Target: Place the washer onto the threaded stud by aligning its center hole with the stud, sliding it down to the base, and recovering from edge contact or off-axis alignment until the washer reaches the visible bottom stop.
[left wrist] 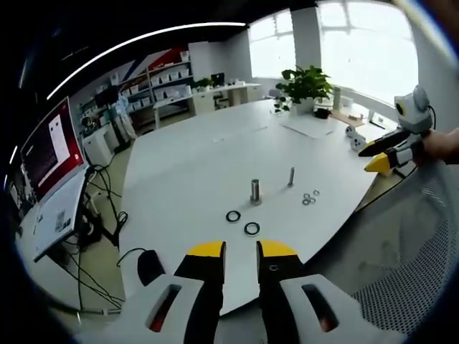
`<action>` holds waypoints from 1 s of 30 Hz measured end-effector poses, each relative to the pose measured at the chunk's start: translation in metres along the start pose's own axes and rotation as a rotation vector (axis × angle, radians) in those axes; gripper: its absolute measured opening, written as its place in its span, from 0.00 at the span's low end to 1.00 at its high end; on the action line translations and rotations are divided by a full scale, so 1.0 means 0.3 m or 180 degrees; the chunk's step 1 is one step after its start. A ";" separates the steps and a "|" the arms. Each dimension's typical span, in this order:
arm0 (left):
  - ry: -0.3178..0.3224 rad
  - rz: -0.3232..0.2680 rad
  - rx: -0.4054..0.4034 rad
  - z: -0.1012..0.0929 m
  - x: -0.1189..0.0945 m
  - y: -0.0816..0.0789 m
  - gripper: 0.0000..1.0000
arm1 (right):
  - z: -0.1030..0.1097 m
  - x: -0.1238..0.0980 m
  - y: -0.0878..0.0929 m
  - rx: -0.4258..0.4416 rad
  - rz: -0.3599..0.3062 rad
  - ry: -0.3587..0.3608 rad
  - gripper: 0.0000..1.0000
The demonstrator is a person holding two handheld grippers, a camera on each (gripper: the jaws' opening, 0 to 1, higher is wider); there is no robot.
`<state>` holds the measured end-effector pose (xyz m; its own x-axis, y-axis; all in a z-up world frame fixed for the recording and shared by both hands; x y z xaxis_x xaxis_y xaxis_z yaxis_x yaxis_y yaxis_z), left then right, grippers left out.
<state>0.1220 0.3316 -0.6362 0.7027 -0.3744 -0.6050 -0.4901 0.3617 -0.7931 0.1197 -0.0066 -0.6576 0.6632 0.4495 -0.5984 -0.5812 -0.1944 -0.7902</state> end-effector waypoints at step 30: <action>-0.0006 0.0229 -0.0051 0.012 0.020 0.022 0.14 | 0.024 0.011 -0.006 -0.0104 0.0000 -0.0213 0.39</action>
<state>0.1249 0.3348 -0.6448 0.6664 -0.3462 -0.6603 -0.5475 0.3739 -0.7486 0.1195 0.0014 -0.6572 0.6297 0.5065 -0.5890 -0.5647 -0.2221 -0.7948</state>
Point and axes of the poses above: the point that each gripper's makers call its tool centre point, and the gripper's own axes: x roughly forward along the fingers, z roughly to its left, y roughly out of its underside, the point moved 9 cm from there along -x, roughly backward along the fingers, and after that the axes turned 1 degree about y, right-handed, at the moved point
